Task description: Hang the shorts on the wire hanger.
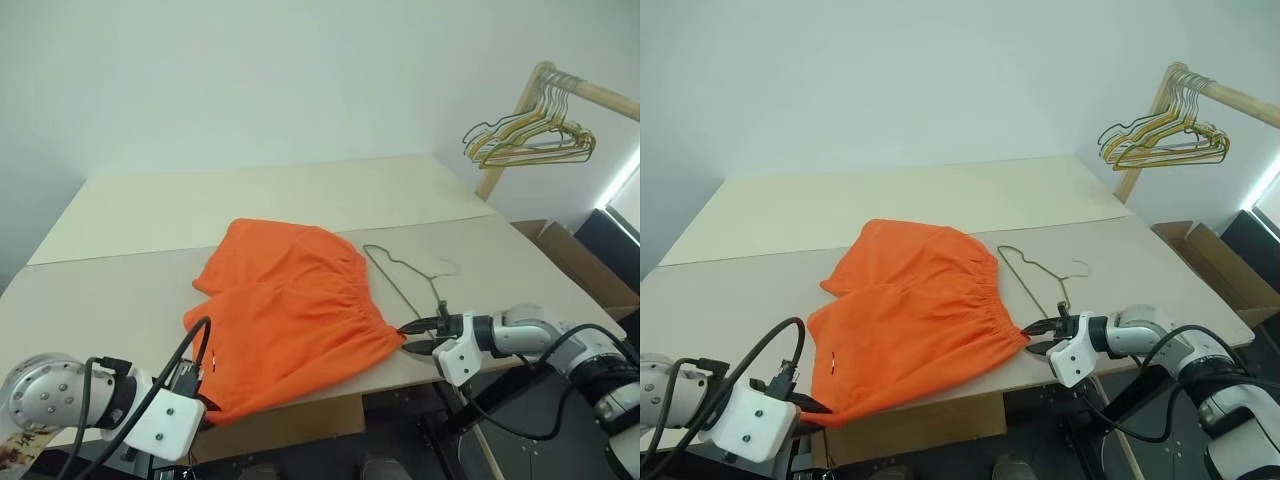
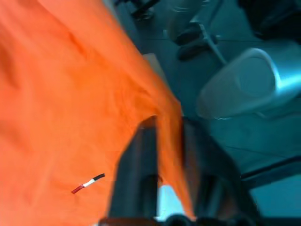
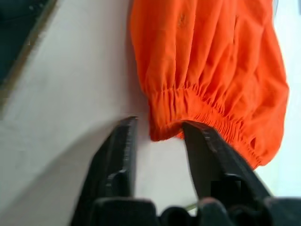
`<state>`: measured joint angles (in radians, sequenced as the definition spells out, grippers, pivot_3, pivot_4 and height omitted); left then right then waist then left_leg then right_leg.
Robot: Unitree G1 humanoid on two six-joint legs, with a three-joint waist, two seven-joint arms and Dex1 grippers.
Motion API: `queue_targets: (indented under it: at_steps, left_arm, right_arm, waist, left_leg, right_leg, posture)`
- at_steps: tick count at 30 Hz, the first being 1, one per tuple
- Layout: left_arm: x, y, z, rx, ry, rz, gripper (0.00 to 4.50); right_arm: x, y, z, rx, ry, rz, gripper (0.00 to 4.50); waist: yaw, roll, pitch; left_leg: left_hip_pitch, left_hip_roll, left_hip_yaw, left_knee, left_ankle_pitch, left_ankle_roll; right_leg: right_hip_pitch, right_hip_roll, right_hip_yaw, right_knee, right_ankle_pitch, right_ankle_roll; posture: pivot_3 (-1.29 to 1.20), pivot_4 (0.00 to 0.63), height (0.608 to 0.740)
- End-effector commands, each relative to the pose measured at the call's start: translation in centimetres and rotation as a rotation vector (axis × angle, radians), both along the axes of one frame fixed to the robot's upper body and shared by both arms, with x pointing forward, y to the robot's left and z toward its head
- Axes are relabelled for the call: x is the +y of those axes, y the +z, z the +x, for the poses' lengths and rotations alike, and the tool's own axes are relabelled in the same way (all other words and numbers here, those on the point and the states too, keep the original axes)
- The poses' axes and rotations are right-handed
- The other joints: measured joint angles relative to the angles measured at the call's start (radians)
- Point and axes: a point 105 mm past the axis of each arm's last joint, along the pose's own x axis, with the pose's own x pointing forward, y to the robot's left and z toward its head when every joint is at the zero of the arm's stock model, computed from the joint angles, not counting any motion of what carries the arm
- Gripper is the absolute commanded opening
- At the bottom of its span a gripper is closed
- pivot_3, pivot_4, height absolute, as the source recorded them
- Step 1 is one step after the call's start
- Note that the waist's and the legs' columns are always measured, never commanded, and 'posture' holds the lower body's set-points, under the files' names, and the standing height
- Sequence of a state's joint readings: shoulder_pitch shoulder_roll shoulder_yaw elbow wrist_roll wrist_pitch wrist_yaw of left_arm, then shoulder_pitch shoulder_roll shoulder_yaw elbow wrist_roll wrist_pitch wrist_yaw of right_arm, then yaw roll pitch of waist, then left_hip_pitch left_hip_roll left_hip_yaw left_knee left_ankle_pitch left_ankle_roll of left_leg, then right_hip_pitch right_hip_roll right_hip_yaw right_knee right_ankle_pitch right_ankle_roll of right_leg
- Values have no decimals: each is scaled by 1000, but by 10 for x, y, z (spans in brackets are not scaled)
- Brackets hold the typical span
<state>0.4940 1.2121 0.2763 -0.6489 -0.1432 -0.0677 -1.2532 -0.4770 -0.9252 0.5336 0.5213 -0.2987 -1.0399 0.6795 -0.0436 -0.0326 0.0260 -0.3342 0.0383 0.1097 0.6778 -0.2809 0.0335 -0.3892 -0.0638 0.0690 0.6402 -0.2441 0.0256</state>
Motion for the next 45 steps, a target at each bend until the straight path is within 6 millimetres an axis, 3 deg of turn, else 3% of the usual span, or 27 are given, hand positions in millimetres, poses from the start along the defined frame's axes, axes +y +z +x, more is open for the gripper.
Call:
queue_targets:
  at_steps: [1, 4, 8, 15, 19, 25, 32, 39, 42, 45]
  left_arm:
    - [2, 12, -1, -20, -23, -10, 2213]
    - [5, 22, 1, -8, -2, -52, 3235]
    - [10, 50, 27, -76, 120, -201, 4492]
    - [-11, 103, 72, -29, 318, -643, 4492]
    - [-32, 115, 87, 27, 346, -788, 4492]
    - [-54, 116, 99, 59, 304, -828, 4492]
    - [-59, 114, 105, 61, 285, -824, 4492]
    - [-59, 111, 102, 55, 289, -814, 4492]
    - [-58, 110, 100, 54, 289, -808, 4500]
    - [-58, 109, 99, 51, 289, -805, 4500]
  right_arm:
    - [0, 22, 3, -34, -24, 48, 3299]
    - [-4, 28, -4, 6, -66, 65, 4418]
    - [-14, 49, -16, 195, -267, 216, 4500]
    - [-36, 85, -17, 508, -722, 520, 4500]
    - [-59, 79, -5, 593, -1034, 552, 4500]
    - [-91, 42, 15, 649, -1482, 419, 4500]
    - [-81, 21, 42, 707, -1589, 419, 4500]
    - [-78, 6, 52, 749, -1651, 365, 4500]
    - [-78, -2, 52, 788, -1675, 334, 3938]
    - [-74, -6, 49, 823, -1662, 310, 2964]
  waist:
    - [1, 0, 0]
    - [5, 0, 0]
    - [31, -1, 1]
    - [40, -3, 1]
    - [32, -5, 2]
    - [5, -6, 2]
    - [-18, -6, 2]
    - [-26, -6, 2]
    - [-26, -6, 2]
    - [-25, -6, 2]
  left_leg:
    - [0, 0, 0, 0, 0, 0]
    - [0, 1, 0, 0, 0, 0]
    - [-1, 0, -1, 0, 0, 1]
    - [-2, 0, -1, 1, -1, 1]
    - [-3, -1, -1, 0, -1, 0]
    - [-7, -4, -1, 1, -2, 0]
    - [-21, -4, -2, 1, -1, 0]
    - [-24, -4, -2, 2, -3, 2]
    - [-23, -4, -2, 3, -3, 2]
    - [-22, -4, -2, 3, -2, 2]
  right_leg:
    - [0, 0, 0, 0, 0, 0]
    - [0, 0, 0, 0, 0, 0]
    - [-1, -3, -2, 0, -1, 1]
    - [-1, -4, -4, 0, -3, 15]
    - [-1, -4, -4, 0, -1, 18]
    - [-5, -2, -2, -1, 1, 12]
    - [-16, 4, 0, -8, 8, 12]
    - [-17, 3, 0, -11, 9, 13]
    - [-16, 3, -1, -11, 9, 13]
    - [-15, 4, -1, -10, 10, 13]
  posture:
    - [49, 0, 740]
    - [57, 0, 740]
    - [66, 0, 740]
    - [31, 0, 740]
    - [-7, 0, 740]
    - [-61, 0, 740]
    - [-65, 0, 740]
    - [-45, 0, 740]
    - [-41, 0, 740]
    - [-40, 0, 740]
